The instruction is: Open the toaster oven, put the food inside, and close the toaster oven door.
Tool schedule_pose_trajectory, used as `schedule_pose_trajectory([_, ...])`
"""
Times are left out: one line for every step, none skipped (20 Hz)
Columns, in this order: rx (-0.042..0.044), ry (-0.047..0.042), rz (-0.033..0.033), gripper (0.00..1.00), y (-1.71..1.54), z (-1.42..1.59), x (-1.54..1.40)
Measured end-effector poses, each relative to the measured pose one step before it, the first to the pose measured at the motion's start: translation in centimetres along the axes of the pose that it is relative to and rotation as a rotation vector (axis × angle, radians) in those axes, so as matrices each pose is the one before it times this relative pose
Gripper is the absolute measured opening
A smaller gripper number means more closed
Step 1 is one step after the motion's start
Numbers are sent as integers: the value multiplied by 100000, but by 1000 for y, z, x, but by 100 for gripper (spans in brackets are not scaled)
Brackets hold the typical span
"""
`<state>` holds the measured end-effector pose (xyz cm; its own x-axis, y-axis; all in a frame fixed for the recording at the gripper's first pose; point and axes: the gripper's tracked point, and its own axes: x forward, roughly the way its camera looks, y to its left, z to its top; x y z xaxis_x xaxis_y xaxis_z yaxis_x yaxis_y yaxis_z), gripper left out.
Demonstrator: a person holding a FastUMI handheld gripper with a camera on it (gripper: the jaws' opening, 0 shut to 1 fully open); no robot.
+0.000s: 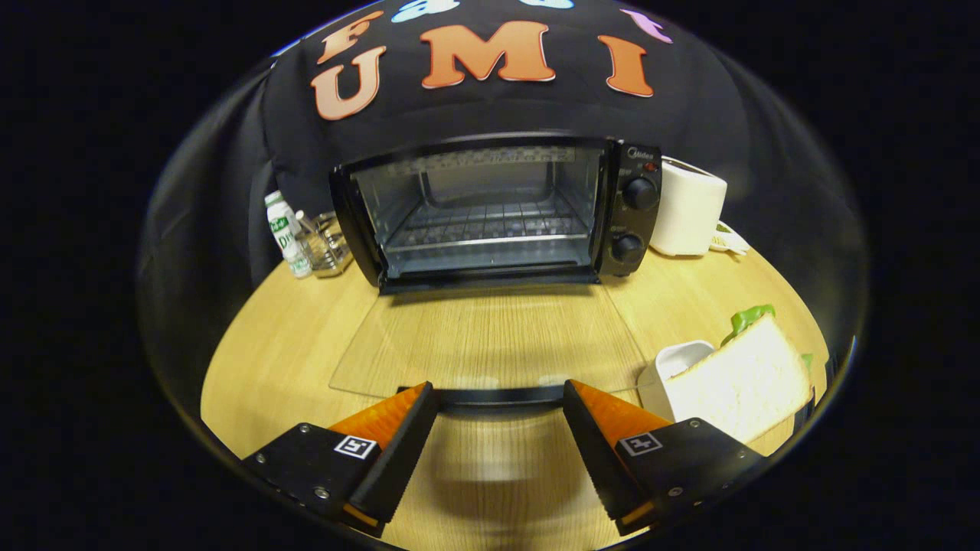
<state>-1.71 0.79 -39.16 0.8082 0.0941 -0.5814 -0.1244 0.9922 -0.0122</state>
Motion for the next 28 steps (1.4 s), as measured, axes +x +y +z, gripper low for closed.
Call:
schedule_pose_trajectory([-378, -292, 998, 99, -279, 899, -361])
schedule_pose_trajectory([-875, 364, 1226, 99, -426, 728, -474])
schedule_pose_trajectory([-772, 595, 1090, 99, -474, 715, -468])
schedule_pose_trajectory([-109, 853, 1607, 99, -407, 511, -466])
schedule_pose_trajectory([-159, 1416, 2300, 99, -334, 376, -431])
schedule_pose_trajectory([-335, 1526, 2159, 99, -380, 235, -524])
schedule_pose_trajectory([-526, 1725, 2425, 99, -370, 246, -466])
schedule_pose_trajectory([-943, 2124, 2146, 99, -399, -20, -493])
schedule_pose_trajectory([-1451, 2487, 1399, 98, -667, -38, -590])
schedule_pose_trajectory([-1387, 3168, 1504, 99, -616, -172, -532])
schedule_pose_trajectory([-946, 3648, 1420, 98, -728, -207, -550])
schedule_pose_trajectory([-329, 3292, 316, 98, -827, -70, -653])
schedule_pose_trajectory([-45, 3052, 65, 98, -1079, -80, -562])
schedule_pose_trajectory([196, 2889, -879, 98, -1379, -25, -636])
schedule_pose_trajectory([644, 2953, -327, 98, -1088, -218, -329])
schedule_pose_trajectory([673, 3813, 515, 98, -993, -601, -346])
schedule_pose_trajectory([1003, 3535, 491, 99, -888, -457, -19])
schedule_pose_trajectory([1942, 3515, -410, 99, -1212, -607, -21])
schedule_pose_trajectory([2954, 3331, -455, 99, -1160, -432, 61])
schedule_pose_trajectory([2900, 1750, -189, 99, -1009, -271, 15])
schedule_pose_trajectory([3625, 1468, 926, 99, -672, -38, 5])
schedule_pose_trajectory([3813, 1055, 1740, 99, -507, 32, -207])
schedule_pose_trajectory([3398, 412, 523, 99, -724, 246, -72])
schedule_pose_trajectory([2078, 445, -85, 99, -962, 193, 27])
schedule_pose_trajectory([1330, 707, -359, 99, -806, 192, 118])
schedule_pose_trajectory([1241, 1154, 271, 99, -763, -2, 32])
schedule_pose_trajectory([1187, 1303, 956, 99, -465, 55, 123])
schedule_pose_trajectory([1374, 1608, 755, 99, -272, -134, 315])
